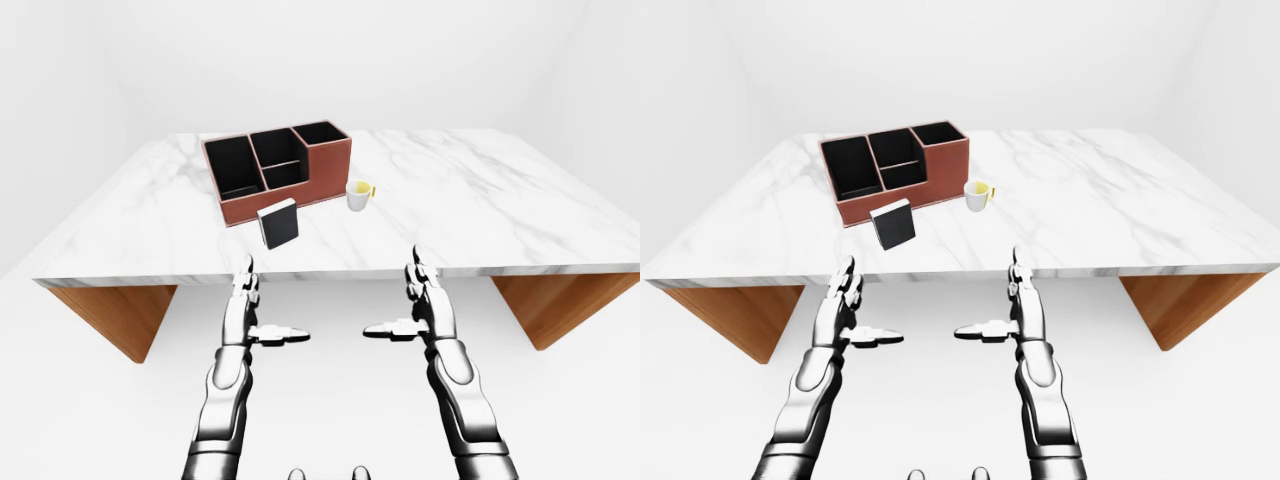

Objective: Pick up the book and place it in the front compartment of the caddy.

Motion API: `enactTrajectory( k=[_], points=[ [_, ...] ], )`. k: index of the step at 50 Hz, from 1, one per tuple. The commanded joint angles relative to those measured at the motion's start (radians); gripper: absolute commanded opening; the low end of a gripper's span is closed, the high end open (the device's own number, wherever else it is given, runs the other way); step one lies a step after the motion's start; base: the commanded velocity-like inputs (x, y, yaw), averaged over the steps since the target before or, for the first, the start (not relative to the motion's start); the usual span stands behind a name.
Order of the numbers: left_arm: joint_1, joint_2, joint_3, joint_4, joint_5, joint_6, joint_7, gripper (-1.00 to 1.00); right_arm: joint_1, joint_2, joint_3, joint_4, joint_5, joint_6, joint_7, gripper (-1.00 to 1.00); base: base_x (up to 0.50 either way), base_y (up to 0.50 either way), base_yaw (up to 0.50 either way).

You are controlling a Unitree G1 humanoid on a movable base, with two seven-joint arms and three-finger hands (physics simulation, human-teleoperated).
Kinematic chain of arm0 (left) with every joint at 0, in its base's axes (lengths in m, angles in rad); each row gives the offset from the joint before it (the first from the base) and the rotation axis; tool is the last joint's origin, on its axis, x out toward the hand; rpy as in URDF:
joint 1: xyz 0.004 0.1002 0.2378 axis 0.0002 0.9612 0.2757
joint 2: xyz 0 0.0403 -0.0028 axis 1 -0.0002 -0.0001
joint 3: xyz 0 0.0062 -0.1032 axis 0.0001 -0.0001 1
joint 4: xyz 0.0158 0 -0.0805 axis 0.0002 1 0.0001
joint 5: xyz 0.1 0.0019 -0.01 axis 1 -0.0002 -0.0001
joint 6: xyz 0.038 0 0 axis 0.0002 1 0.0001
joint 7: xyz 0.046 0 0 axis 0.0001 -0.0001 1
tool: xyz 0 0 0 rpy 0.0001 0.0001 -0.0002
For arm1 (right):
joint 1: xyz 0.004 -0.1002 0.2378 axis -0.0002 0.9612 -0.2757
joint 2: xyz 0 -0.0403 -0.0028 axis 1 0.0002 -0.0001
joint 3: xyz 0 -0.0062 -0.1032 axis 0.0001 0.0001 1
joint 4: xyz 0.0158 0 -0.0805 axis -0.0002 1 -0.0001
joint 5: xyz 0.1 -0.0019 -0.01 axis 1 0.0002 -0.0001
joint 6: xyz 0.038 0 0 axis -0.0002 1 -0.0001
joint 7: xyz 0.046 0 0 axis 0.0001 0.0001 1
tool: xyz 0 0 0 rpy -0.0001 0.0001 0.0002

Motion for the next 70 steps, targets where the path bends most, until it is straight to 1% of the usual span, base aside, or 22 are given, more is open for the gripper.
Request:
enactTrajectory(
  k=[1, 5, 9, 11, 17, 19, 22, 23, 27, 28, 33, 38, 39, 40, 41, 42, 43, 46, 53, 54, 57, 70],
  points=[
    [-0.09, 0.027, 0.037, 0.315, -0.04, 0.0, -0.042, 1.0, 0.003, -0.012, -0.03, -0.018, 0.03, 0.022, 0.025, 1.0, 0.0, 0.0, 0.0],
    [-0.089, 0.027, 0.034, 0.309, -0.041, 0.0, -0.04, 1.0, 0.002, -0.012, -0.028, -0.012, 0.03, 0.02, 0.025, 1.0, 0.0, 0.0, 0.0],
    [-0.092, 0.029, 0.033, 0.313, -0.037, 0.0, -0.036, 1.0, -0.008, -0.012, -0.028, 0.015, 0.029, 0.005, 0.025, 1.0, 0.0, 0.0, 0.0],
    [-0.091, 0.029, 0.032, 0.3, -0.036, 0.0, -0.035, 1.0, -0.002, -0.012, -0.026, -0.003, 0.032, 0.017, 0.027, 1.0, 0.0, 0.0, 0.0],
    [-0.083, 0.028, 0.029, 0.268, -0.031, 0.0, -0.034, 1.0, -0.003, -0.012, -0.029, -0.01, 0.039, 0.023, 0.026, 1.0, 0.0, 0.0, 0.0],
    [-0.088, 0.028, 0.031, 0.282, -0.033, 0.0, -0.036, 1.0, -0.002, -0.012, -0.027, -0.008, 0.034, 0.019, 0.026, 1.0, 0.0, 0.0, 0.0],
    [-0.081, 0.029, 0.031, 0.249, -0.034, 0.0, -0.037, 1.0, 0.002, -0.012, -0.023, -0.021, 0.031, 0.028, 0.026, 1.0, 0.0, 0.0, 0.0],
    [-0.077, 0.029, 0.033, 0.236, -0.038, 0.0, -0.039, 1.0, 0.01, -0.011, -0.022, -0.047, 0.032, 0.046, 0.026, 1.0, 0.0, 0.0, 0.0],
    [-0.061, 0.031, 0.036, 0.168, -0.042, 0.0, -0.037, 1.0, 0.016, -0.012, -0.024, -0.072, 0.034, 0.061, 0.03, 1.0, 0.0, 0.0, 0.0],
    [-0.06, 0.032, 0.038, 0.161, -0.041, 0.0, -0.036, 1.0, 0.019, -0.012, -0.024, -0.092, 0.036, 0.077, 0.031, 1.0, 0.0, 0.0, 0.0],
    [-0.039, 0.035, 0.044, 0.078, -0.044, 0.0, -0.033, 1.0, 0.026, -0.012, -0.026, -0.134, 0.036, 0.078, 0.032, 1.0, 0.0, 0.0, 0.0],
    [-0.021, 0.039, 0.053, -0.007, -0.048, 0.071, -0.035, 1.0, 0.032, -0.012, -0.027, -0.178, 0.037, 0.078, 0.035, 1.0, 0.0, 0.0, 0.0],
    [-0.013, 0.039, 0.055, -0.054, -0.055, 0.104, -0.037, 1.0, 0.037, -0.013, -0.026, -0.196, 0.034, 0.078, 0.037, 1.0, 0.0, 0.0, 0.0],
    [-0.012, 0.038, 0.056, -0.057, -0.055, 0.107, -0.038, 1.0, 0.038, -0.012, -0.026, -0.197, 0.034, 0.078, 0.037, 1.0, 0.0, 0.0, 0.0],
    [-0.006, 0.037, 0.057, -0.096, -0.062, 0.136, -0.04, 1.0, 0.037, -0.012, -0.027, -0.2, 0.037, 0.078, 0.04, 1.0, 0.0, 0.0, 0.0],
    [-0.006, 0.037, 0.057, -0.099, -0.062, 0.138, -0.041, 1.0, 0.037, -0.012, -0.027, -0.2, 0.037, 0.078, 0.04, 1.0, 0.0, 0.0, 0.0],
    [0.003, 0.035, 0.054, -0.145, -0.061, 0.174, -0.037, 1.0, 0.042, -0.011, -0.025, -0.218, 0.037, 0.078, 0.041, 1.0, 0.0, 0.0, 0.0],
    [0.018, 0.03, 0.045, -0.214, -0.051, 0.175, -0.037, 1.0, 0.049, -0.011, -0.024, -0.248, 0.033, 0.078, 0.042, 1.0, 0.0, 0.0, 0.0],
    [0.033, 0.027, 0.041, -0.292, -0.03, 0.175, -0.039, 1.0, 0.053, -0.011, -0.03, -0.286, 0.038, 0.078, 0.046, 1.0, 0.0, 0.0, 0.0],
    [0.039, 0.027, 0.04, -0.324, -0.027, 0.175, -0.038, 1.0, 0.052, -0.008, -0.033, -0.299, 0.05, 0.078, 0.049, 1.0, 0.0, 0.0, 0.0],
    [0.039, 0.026, 0.044, -0.34, -0.023, 0.175, -0.044, 1.0, 0.057, -0.002, -0.04, -0.328, 0.083, 0.078, 0.053, 1.0, 0.0, 0.0, 0.0],
    [0.04, 0.025, 0.047, -0.422, -0.022, 0.175, -0.05, 1.0, 0.071, -0.006, -0.024, -0.369, 0.079, 0.078, 0.051, 1.0, 0.0, 0.49, 0.0]
  ],
)
